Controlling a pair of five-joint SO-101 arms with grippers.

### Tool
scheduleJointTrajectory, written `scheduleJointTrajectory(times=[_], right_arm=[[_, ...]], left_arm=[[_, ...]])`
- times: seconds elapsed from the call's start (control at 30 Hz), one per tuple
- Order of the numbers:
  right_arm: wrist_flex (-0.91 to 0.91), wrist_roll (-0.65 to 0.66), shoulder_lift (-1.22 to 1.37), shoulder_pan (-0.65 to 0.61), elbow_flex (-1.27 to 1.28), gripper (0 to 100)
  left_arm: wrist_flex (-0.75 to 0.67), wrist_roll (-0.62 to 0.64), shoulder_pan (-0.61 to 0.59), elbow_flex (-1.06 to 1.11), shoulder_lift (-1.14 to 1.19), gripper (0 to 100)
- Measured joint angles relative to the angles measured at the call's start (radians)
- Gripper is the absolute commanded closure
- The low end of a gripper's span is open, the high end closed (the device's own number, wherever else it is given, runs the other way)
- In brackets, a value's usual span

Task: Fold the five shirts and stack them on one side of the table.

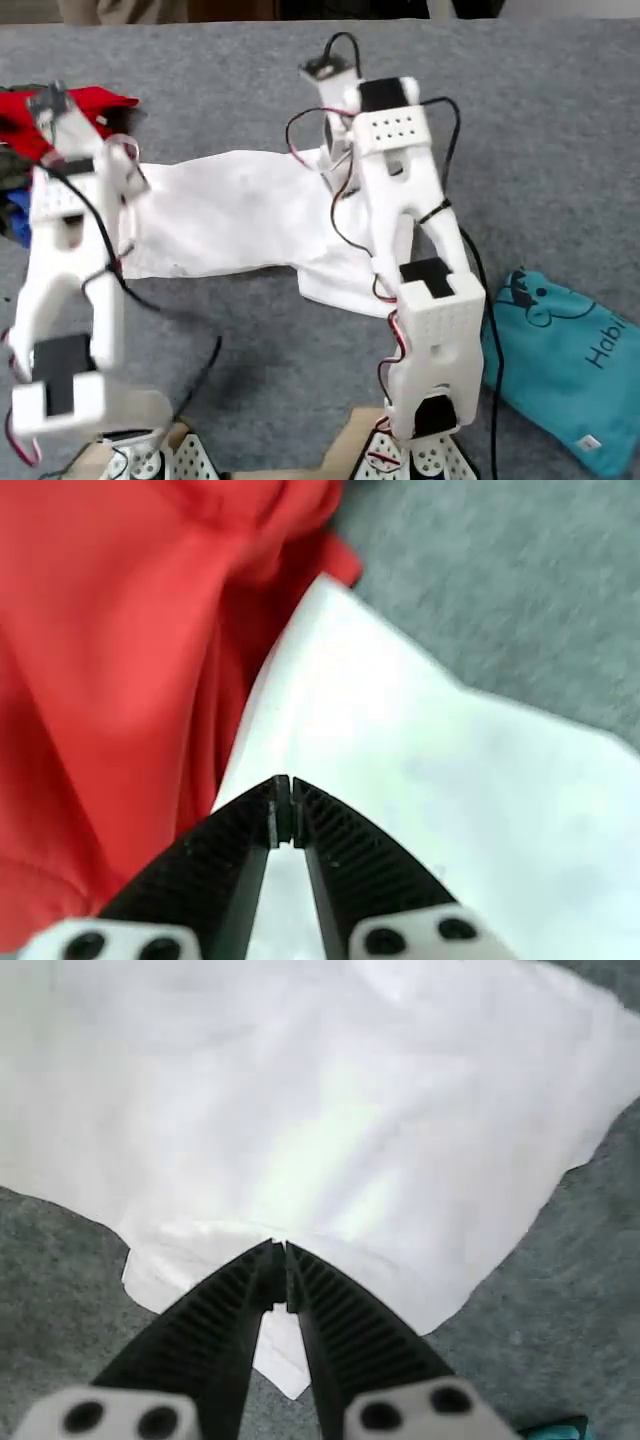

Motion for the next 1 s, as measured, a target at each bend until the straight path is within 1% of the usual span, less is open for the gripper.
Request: scheduleJointTrajectory(times=[0.07,0.17,0.23,0.27,0.43,0.6,0.73,0.93,1.0], right_arm=[[-0.032,-0.003,0.000,-0.011,0.054,99.4],[-0.081,-0.031,0.000,-0.029,0.121,99.4],[-0.106,-0.037,0.000,-0.051,0.173,99.4],[-0.117,-0.037,0.000,-0.060,0.198,99.4],[-0.153,-0.040,0.000,-0.091,0.302,99.4],[-0.157,-0.040,-0.014,-0.092,0.374,99.4],[-0.157,-0.040,-0.112,-0.100,0.445,99.4],[-0.163,-0.018,-0.267,-0.150,0.595,99.4],[-0.218,-0.011,-0.272,-0.169,0.677,99.4]], left_arm=[[-0.150,0.000,0.000,0.167,-0.066,98],[-0.373,0.000,0.000,0.362,-0.107,98],[-0.488,0.000,0.000,0.420,-0.109,98],[-0.509,0.000,0.000,0.427,-0.110,98],[-0.534,0.000,0.000,0.437,-0.117,98],[-0.534,0.000,0.000,0.437,-0.117,98],[-0.534,0.000,0.000,0.437,-0.117,98],[-0.534,0.000,0.000,0.437,-0.117,98],[-0.534,0.000,0.000,0.437,-0.117,98]])
